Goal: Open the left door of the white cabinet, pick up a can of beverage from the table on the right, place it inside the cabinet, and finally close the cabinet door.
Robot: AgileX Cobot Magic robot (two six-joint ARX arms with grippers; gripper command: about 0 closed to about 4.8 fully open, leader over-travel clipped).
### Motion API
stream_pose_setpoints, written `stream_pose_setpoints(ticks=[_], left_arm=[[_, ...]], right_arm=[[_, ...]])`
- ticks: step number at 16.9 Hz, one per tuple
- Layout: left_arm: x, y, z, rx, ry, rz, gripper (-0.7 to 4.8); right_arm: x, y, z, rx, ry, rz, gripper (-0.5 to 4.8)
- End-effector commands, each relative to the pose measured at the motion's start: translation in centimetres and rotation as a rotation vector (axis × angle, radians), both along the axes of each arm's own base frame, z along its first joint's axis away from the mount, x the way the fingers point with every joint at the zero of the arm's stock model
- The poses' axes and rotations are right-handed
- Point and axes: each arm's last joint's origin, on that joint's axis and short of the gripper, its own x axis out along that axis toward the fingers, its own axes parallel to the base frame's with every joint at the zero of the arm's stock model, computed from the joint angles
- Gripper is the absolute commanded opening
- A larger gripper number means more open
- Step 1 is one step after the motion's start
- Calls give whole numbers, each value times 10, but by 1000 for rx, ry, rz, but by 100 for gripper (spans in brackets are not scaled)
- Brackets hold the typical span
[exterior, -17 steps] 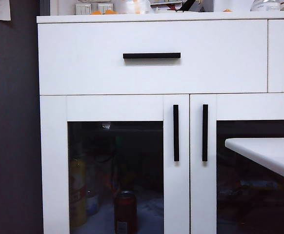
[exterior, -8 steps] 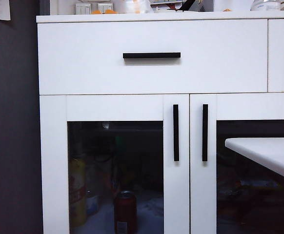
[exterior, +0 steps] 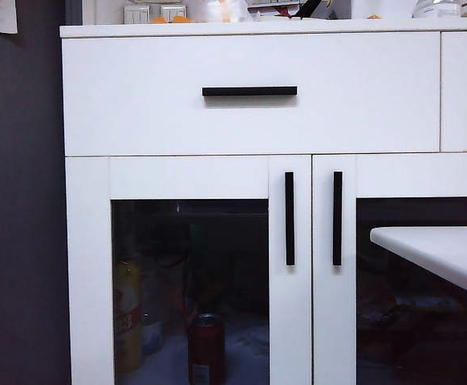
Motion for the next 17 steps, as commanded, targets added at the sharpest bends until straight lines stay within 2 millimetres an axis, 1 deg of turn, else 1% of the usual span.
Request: stream_pose_setpoints(ticks=[1,2,5,17], left_arm=[[0,2,2,6,-21,69,-3],[0,3,2,4,-20,109,-3],[0,3,1,4,-11,116,-3],[0,3,1,4,-12,116,-3]], right_arm=[[1,0,8,-36,-85,10,63],[2,1,10,-34,-114,40,63],[2,3,12,-28,-134,108,63],[2,3,11,-26,-118,107,63]])
